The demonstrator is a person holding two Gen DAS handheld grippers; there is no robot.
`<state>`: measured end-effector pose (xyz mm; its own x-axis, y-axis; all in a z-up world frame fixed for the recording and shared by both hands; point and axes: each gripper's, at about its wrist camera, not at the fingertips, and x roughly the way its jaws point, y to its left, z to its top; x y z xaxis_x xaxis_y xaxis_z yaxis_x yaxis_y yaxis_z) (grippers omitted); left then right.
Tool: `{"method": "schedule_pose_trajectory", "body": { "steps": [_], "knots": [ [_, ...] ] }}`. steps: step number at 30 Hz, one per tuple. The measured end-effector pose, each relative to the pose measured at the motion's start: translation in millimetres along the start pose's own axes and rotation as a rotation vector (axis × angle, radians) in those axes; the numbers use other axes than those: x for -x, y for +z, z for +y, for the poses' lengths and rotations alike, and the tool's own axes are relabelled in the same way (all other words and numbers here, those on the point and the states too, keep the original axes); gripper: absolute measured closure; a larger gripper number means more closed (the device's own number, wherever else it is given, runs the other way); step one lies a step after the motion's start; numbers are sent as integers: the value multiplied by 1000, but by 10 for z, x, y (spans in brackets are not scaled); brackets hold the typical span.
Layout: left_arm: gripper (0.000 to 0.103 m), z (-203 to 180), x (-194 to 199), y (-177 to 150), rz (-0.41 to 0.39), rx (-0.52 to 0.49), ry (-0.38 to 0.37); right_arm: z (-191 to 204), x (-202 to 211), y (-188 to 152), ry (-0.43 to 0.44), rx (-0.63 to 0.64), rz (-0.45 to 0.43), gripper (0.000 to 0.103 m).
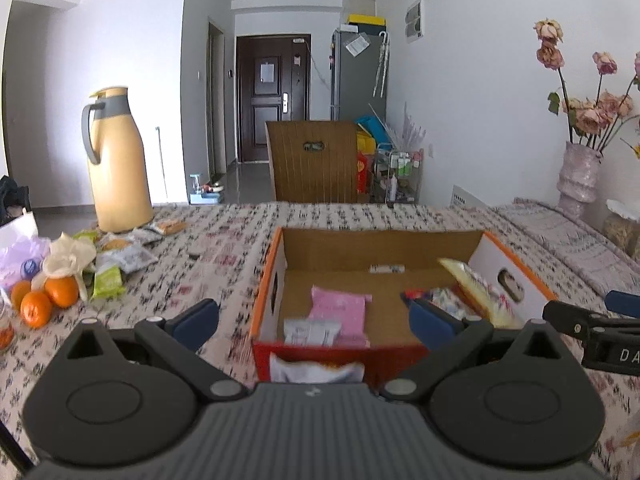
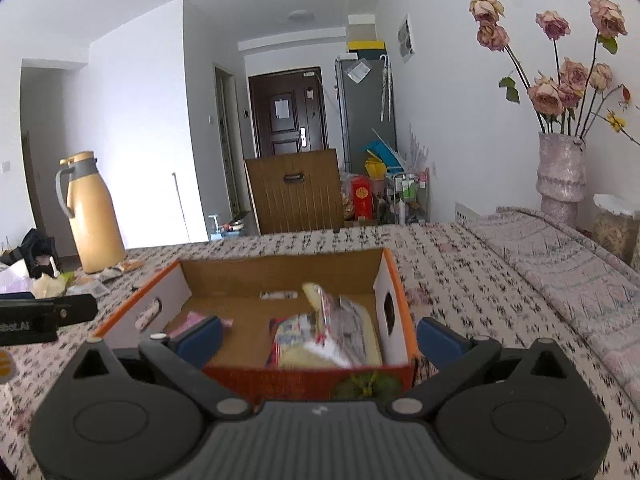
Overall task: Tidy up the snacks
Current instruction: 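Move both grippers back to the snack pile in front of the box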
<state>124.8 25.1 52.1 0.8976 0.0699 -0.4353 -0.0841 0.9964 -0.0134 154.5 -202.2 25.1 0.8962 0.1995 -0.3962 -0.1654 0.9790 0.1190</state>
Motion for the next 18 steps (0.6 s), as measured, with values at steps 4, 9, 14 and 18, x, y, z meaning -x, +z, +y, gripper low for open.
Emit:
{"method": "schedule_pose_trajectory", "body": {
  "steps": [4,9,14,18],
  "knots": [
    [0,97,19,-182,43,16,-11,-6,62,-186,4,2,37,0],
    [0,217,4,-416,67,42,-9,-17,123,-473,-5,10,93,0],
    [0,260,-15,-584,60,32,-5,-37,164,-659,-15,26,126,0],
    [0,261,-67,-646,67,24,-10,-43,138,-683,-30,38,134,0]
  ]
}}
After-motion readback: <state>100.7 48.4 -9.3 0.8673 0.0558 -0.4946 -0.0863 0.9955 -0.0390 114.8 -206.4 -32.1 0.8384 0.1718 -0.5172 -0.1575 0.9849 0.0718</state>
